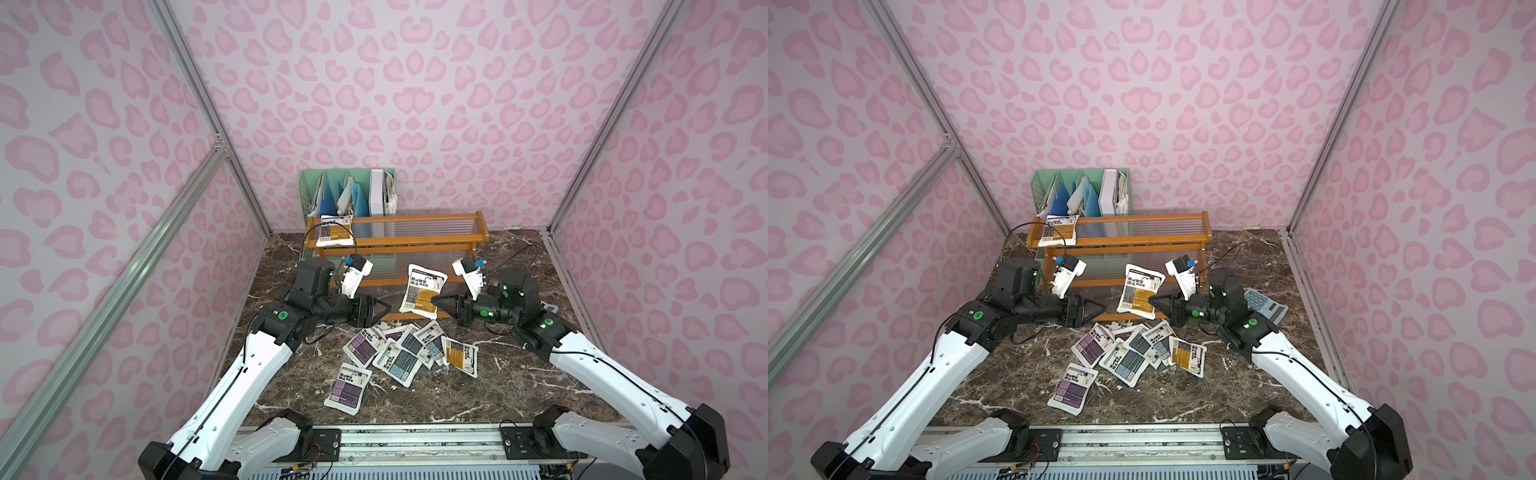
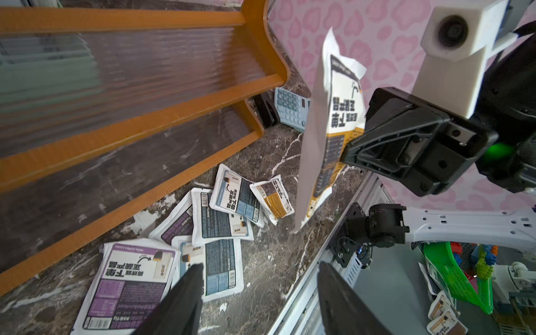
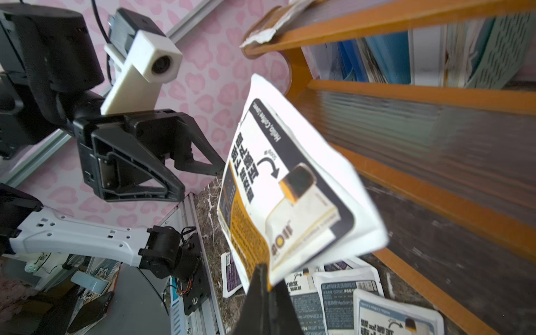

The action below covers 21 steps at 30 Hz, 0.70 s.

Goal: Place the bagged coffee beans on the shelf by color
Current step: Pick up the bagged coffee beans at the center of the board.

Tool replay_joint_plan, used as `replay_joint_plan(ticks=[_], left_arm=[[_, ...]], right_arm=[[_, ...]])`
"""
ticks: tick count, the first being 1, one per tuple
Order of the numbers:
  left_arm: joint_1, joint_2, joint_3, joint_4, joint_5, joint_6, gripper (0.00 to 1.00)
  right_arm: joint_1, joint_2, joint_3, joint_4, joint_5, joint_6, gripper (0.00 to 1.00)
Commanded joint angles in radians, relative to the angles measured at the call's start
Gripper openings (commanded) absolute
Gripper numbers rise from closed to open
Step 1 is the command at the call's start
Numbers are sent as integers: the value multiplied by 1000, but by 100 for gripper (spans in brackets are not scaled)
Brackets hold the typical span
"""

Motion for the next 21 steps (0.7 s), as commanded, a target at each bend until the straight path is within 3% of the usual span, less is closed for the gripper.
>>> replay_joint_plan(ticks=[1, 8, 21], left_arm=[[4, 14, 22, 114, -25, -39, 64], [20, 40, 49, 187, 11, -53, 64], [28, 85, 16, 291, 61, -97, 60]], right_arm=[[-1, 43, 82, -26, 2, 1, 0], [-1, 126, 192, -59, -31, 2, 0], [-1, 204, 244, 82, -117, 109, 0]])
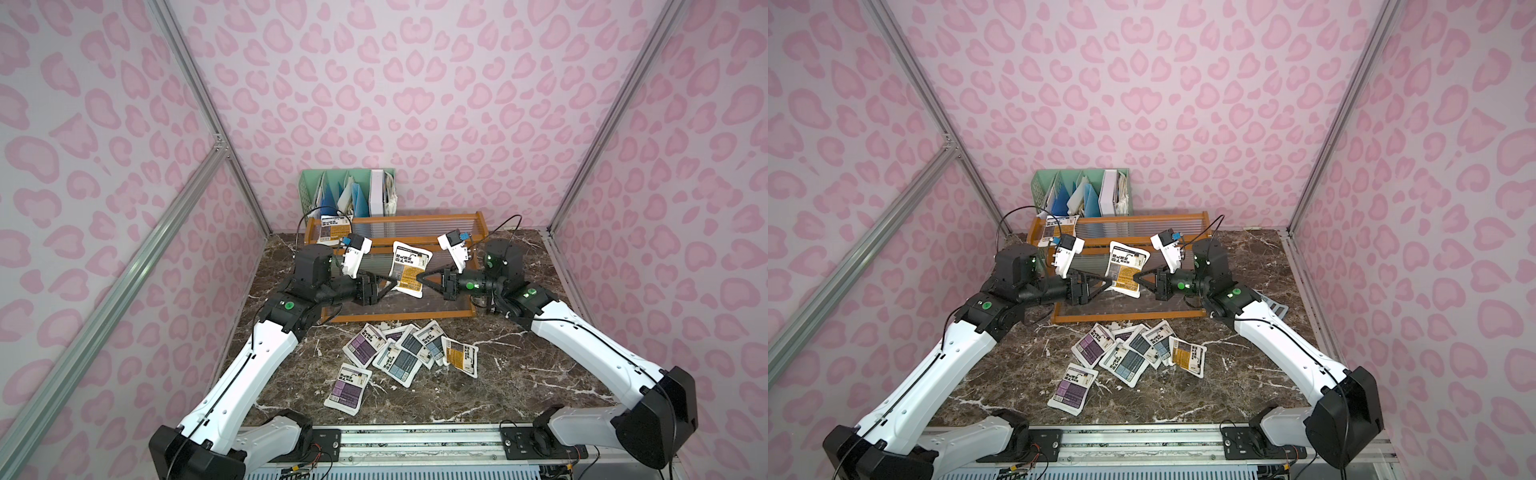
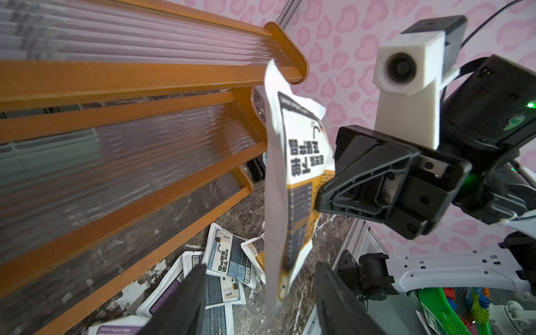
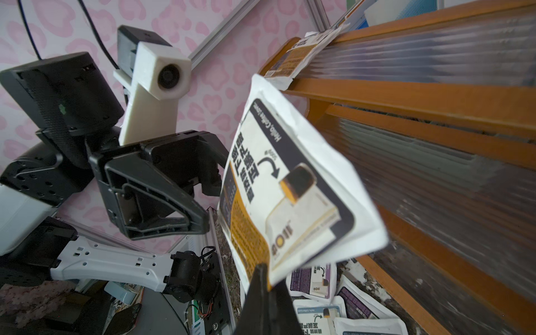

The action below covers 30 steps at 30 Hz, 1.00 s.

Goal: Place the bagged coffee beans on the shelf by color
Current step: Pick up the bagged coffee beans at the center of the board, then place the bagged coffee beans on the shelf.

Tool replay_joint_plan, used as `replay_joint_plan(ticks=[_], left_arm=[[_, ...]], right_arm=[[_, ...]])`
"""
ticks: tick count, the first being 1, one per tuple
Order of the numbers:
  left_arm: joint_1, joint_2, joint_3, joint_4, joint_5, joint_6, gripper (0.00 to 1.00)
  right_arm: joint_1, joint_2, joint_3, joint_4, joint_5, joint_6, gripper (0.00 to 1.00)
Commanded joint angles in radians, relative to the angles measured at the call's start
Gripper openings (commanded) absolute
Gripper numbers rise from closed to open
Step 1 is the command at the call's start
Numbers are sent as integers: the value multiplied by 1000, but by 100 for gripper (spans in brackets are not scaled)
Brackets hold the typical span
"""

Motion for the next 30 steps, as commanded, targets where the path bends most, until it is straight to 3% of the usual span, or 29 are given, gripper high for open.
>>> replay_joint_plan(ticks=[1, 3, 10, 13, 15, 18, 20, 24, 30], left_arm=[[2, 13, -1, 53, 30, -17, 59], [2, 19, -4, 84, 42, -39, 57], [5, 20, 7, 123, 57, -74, 11], [10, 19, 25, 85, 41, -70, 0], [13, 17, 30, 84, 19, -81, 0], [21, 18, 36, 117, -41, -121, 0], [33, 21, 42, 179, -76, -167, 0], [49, 48, 74, 319, -115, -228, 0], [56, 172, 232, 298, -110, -244, 0]], right_arm=[[0, 10, 27, 68, -28, 25, 0], [-1, 24, 38, 71, -34, 27, 0], [0, 63, 70, 34, -32, 15, 0], [0, 71, 92, -4, -15, -10, 0], [0, 76, 115, -36, 13, -28, 8], [-1, 73, 154, -81, 69, -63, 41], [-1, 69, 203, -139, 122, -106, 56], [-12, 56, 276, -202, 187, -156, 60], [-38, 38, 259, -203, 193, -150, 60]])
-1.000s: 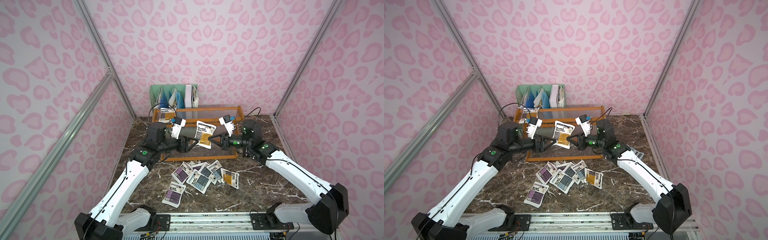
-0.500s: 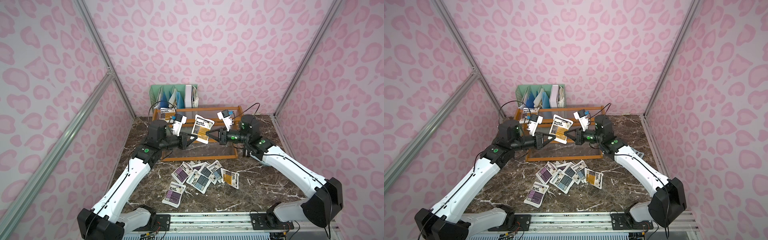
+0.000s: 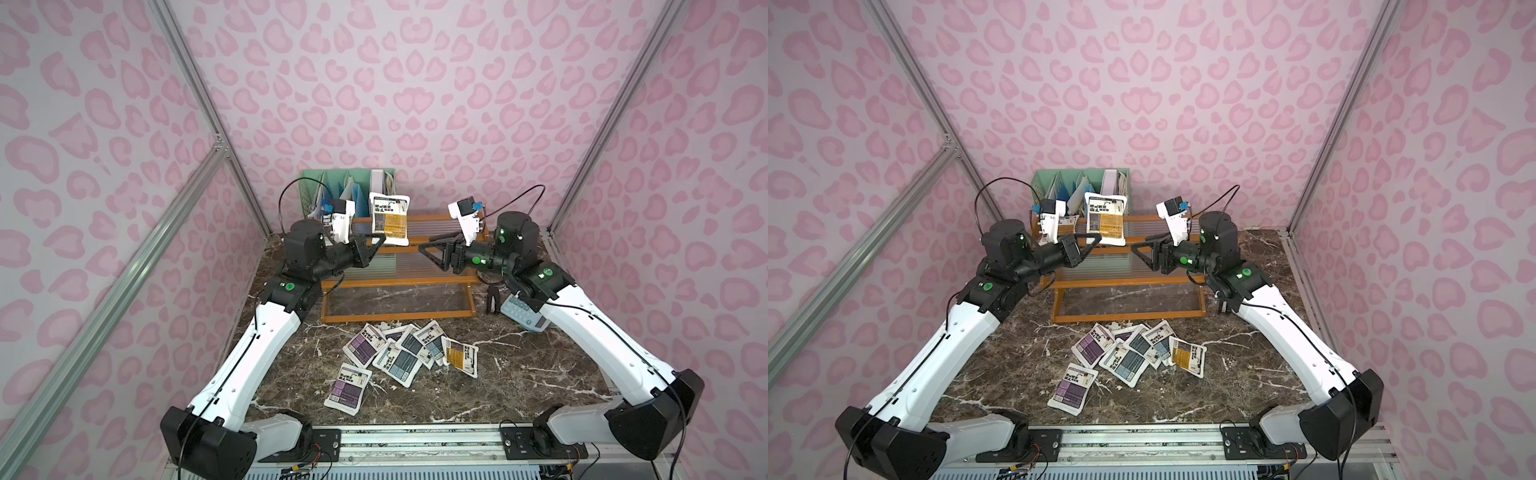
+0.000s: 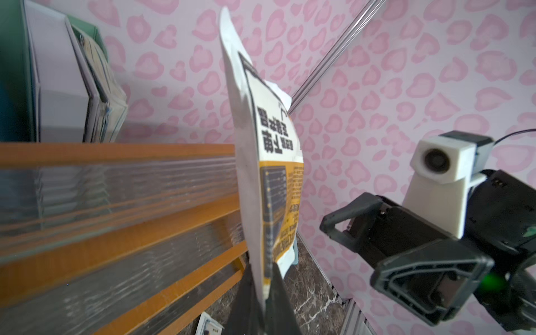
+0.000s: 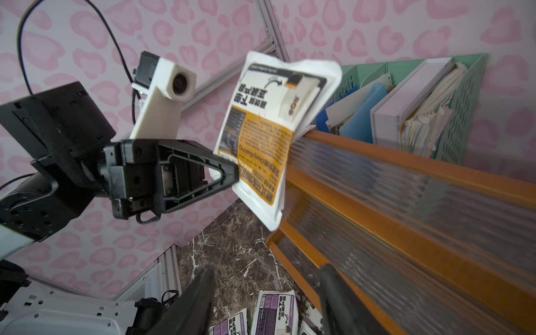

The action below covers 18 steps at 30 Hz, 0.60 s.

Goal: Place the bagged coffee beans on the shelf by color
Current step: Place the bagged coffee beans on the shelf.

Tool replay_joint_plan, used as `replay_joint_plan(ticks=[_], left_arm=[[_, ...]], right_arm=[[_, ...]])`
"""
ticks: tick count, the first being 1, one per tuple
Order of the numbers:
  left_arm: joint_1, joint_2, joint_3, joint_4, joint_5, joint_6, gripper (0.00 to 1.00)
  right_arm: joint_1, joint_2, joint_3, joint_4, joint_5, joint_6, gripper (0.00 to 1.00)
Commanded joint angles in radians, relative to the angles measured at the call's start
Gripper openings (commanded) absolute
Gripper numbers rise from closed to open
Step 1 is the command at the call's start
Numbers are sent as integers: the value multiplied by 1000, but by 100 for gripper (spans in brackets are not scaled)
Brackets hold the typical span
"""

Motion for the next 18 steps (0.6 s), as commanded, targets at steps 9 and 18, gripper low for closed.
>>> replay_joint_plan(ticks=[9, 18], left_arm=[[13, 119, 109, -117, -73, -42, 0], [14, 219, 188, -202, -30, -63, 0]], right_arm=[[-6, -14, -71, -41, 39, -5, 58], [-6, -29, -112, -33, 61, 0, 58]])
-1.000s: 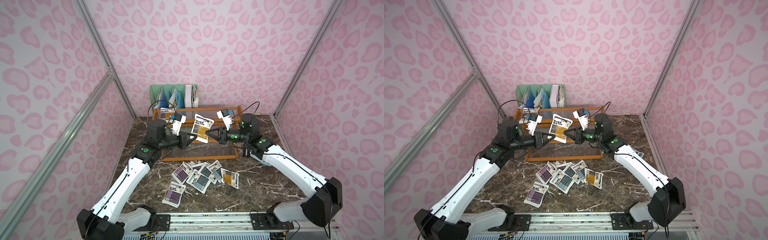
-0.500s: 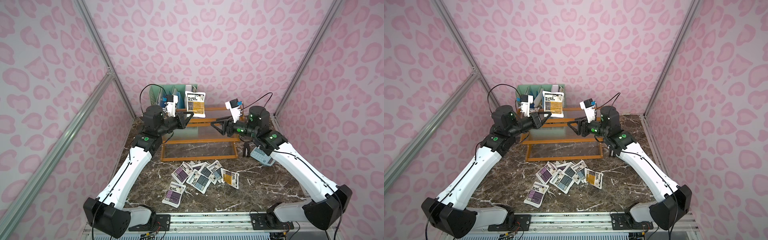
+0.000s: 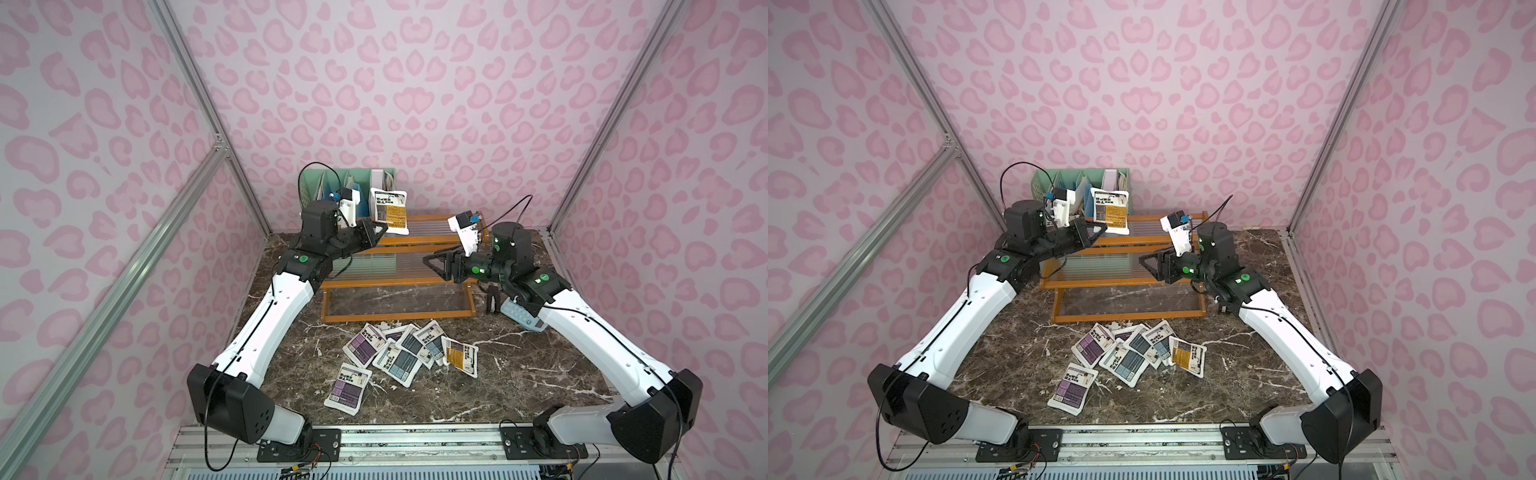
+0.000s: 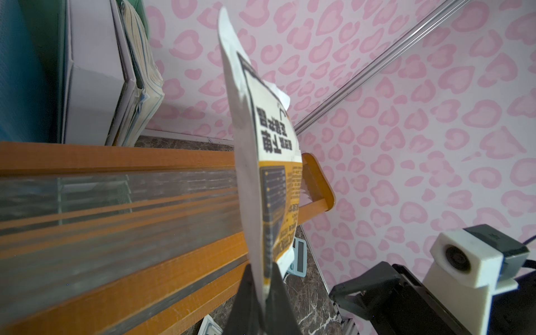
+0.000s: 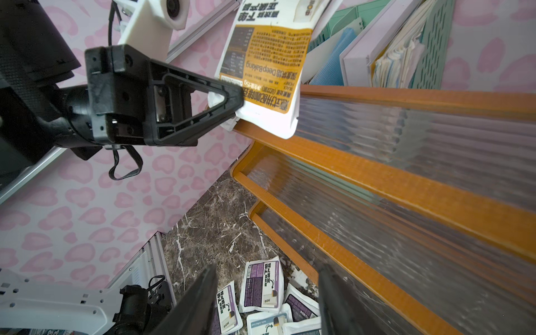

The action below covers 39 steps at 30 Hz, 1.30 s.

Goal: Place the bagged coffee beans on the shelf by color
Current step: Place the bagged coffee beans on the shelf.

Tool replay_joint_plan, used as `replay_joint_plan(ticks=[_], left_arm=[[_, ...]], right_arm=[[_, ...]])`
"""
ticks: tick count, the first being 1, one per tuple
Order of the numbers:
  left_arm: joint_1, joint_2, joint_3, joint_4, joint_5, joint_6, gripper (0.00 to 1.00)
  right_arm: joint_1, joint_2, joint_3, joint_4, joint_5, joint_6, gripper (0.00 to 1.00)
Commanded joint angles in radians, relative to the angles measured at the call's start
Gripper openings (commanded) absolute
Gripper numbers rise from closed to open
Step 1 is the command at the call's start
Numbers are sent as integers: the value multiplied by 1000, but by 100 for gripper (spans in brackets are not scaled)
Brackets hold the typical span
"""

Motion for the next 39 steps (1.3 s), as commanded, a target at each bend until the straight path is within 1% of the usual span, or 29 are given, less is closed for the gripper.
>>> replay_joint_plan(ticks=[1, 4, 12, 13, 16, 17, 18, 19, 21, 24, 27, 29, 32, 35, 39], left_arm=[[1, 34, 27, -50, 19, -4, 0], [2, 63, 39, -70, 23, 10, 0], [2, 88, 33, -65, 25, -6, 0], [2, 90, 36, -70, 24, -5, 2], [2, 95, 50, -98, 11, 1, 20], [2, 94, 50, -102, 5, 3, 28], [2, 93, 49, -100, 0, 4, 34], [2, 94, 51, -100, -2, 4, 37], [2, 96, 55, -104, -7, 5, 47], [2, 91, 64, -128, -25, 11, 54], [2, 59, 52, -137, -32, 21, 66], [1, 28, 35, -146, -41, 33, 70], [0, -26, 7, -178, -66, 66, 73], [-1, -93, -46, -210, -104, 109, 74], [-16, -185, -167, -253, -158, 187, 74]], right_arm=[[1, -9, -16, 22, 14, 4, 58], [-1, -15, -29, 27, 17, 7, 58], [-18, -42, -56, 38, 19, 13, 57], [-21, -46, -61, 39, 19, 12, 57], [-26, -57, -74, 42, 22, 13, 57], [-26, -61, -76, 42, 23, 14, 57], [-28, -66, -80, 43, 24, 15, 57], [-28, -69, -81, 43, 24, 14, 57], [-29, -74, -87, 41, 22, 12, 57], [-29, -82, -92, 30, 29, 7, 57], [-29, -94, -106, 18, 42, 2, 58], [-31, -103, -122, 10, 50, 2, 59], [-34, -114, -146, -17, 70, 11, 59], [-39, -135, -200, -23, 86, 41, 59], [-47, -174, -300, -35, 95, 81, 59]])
